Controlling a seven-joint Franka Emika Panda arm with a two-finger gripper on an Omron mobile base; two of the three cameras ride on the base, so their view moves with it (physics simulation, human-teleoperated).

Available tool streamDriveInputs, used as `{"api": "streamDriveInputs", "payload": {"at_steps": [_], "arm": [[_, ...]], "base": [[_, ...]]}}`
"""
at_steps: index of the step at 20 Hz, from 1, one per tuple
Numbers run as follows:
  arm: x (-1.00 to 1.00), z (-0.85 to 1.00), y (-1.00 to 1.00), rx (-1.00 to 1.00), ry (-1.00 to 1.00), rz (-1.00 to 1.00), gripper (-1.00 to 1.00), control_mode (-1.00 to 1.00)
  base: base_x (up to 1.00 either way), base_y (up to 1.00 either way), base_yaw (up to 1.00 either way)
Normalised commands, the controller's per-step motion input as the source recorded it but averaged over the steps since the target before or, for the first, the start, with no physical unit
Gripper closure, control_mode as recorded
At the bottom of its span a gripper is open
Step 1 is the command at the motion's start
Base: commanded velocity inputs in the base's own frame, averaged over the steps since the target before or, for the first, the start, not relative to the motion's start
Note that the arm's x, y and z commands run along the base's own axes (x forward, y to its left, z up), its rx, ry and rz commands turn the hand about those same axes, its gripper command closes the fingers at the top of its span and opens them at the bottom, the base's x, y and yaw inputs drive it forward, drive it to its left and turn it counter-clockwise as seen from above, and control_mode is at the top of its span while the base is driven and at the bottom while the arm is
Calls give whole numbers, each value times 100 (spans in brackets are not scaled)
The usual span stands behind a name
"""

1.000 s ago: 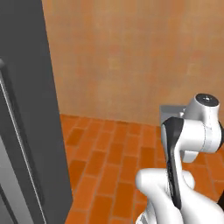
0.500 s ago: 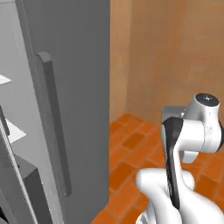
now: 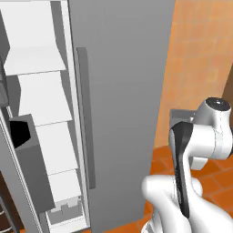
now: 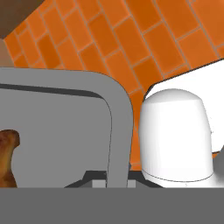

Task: Take the meat container that has the chicken drumstick and place it on the second highest rack of the freezer. Then take the vegetable container that has the garlic and sweet potato and place it on the highest rack of the freezer.

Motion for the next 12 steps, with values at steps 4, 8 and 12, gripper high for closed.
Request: {"api": "streamDriveInputs", "payload": {"at_steps": [4, 8, 12], "arm": [[0, 0, 0, 0, 0, 0, 100, 100], [0, 0, 0, 0, 0, 0, 100, 100], [0, 0, 0, 0, 0, 0, 100, 100]], "base": [[16, 4, 96], [-28, 5, 92], [-18, 21, 97]]}}
